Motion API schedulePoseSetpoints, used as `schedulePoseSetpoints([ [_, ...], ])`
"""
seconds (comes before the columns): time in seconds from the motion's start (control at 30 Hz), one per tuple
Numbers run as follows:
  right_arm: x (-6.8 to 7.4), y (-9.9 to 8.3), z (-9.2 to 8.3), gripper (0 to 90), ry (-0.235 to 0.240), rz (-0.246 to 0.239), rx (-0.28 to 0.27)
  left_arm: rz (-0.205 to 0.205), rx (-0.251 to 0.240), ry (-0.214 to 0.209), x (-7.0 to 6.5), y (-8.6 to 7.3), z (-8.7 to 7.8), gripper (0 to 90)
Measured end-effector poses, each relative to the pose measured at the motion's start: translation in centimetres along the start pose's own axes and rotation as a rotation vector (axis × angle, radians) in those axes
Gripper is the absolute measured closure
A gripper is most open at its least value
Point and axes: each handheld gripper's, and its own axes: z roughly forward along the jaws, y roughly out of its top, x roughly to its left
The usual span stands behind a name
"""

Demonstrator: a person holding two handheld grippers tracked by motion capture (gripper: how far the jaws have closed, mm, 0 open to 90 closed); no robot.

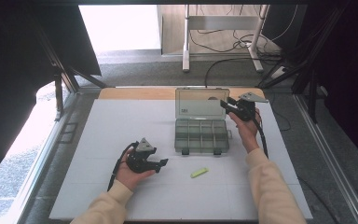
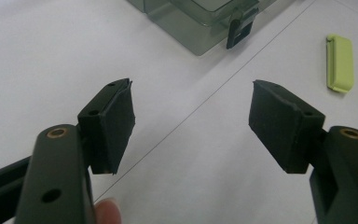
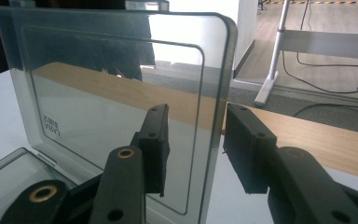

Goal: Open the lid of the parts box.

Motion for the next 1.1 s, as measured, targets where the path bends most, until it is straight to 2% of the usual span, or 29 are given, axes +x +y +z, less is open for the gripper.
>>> schedulePoseSetpoints([
  [0.57,-0.4,-0.8,1.7,57.9,-0.023,0.019,0.042,-0.012,-0.019,0.002,0.2,0.0,-0.3,31.7],
  [0.8,-0.7,-1.5,2.7,55.2,-0.038,0.032,0.096,-0.022,-0.03,0.001,0.4,0.1,-0.4,31.9],
  [0.93,-1.1,-2.3,3.4,51.6,-0.06,0.058,0.144,-0.023,-0.037,0.003,0.4,0.1,-0.5,32.0],
  [1.1,-1.4,-2.7,3.5,46.5,-0.06,0.079,0.174,-0.028,-0.042,0.003,0.5,0.1,-0.6,32.1],
])
